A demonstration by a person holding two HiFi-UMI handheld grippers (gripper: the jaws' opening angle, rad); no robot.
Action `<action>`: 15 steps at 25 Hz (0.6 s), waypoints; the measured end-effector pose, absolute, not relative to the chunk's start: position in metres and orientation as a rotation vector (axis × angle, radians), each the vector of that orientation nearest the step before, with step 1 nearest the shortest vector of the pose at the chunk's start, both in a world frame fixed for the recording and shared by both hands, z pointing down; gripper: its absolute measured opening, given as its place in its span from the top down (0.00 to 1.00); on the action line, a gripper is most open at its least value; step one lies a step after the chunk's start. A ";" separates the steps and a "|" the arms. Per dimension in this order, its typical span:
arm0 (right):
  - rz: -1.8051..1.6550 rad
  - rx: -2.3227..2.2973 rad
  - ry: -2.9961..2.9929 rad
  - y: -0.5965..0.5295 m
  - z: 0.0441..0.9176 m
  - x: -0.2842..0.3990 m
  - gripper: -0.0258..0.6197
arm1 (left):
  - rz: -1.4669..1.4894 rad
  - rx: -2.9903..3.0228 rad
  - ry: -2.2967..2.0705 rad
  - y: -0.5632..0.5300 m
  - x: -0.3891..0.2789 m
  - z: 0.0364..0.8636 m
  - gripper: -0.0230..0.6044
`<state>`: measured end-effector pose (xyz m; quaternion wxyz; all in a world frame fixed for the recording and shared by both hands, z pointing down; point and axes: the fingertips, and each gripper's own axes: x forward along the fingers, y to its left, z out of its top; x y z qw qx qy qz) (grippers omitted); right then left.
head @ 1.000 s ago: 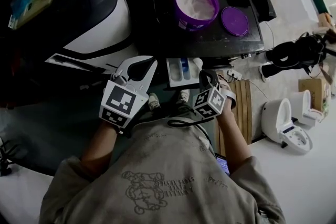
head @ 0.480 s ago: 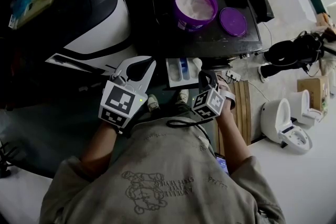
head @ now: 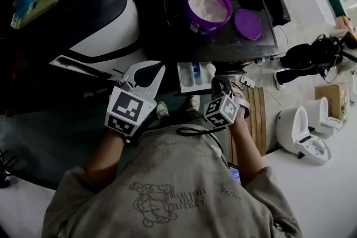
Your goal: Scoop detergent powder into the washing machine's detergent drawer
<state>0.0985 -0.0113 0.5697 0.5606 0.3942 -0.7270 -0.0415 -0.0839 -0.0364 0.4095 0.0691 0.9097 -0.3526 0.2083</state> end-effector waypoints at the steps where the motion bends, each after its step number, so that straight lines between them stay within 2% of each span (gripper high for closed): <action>1: -0.090 0.933 -1.715 -0.011 0.570 0.099 0.91 | 0.628 2.738 -1.062 -0.036 -0.084 0.410 0.96; 15: 0.380 1.196 -1.949 -0.015 0.554 0.111 0.91 | 0.636 2.748 -1.057 -0.037 -0.079 0.406 0.96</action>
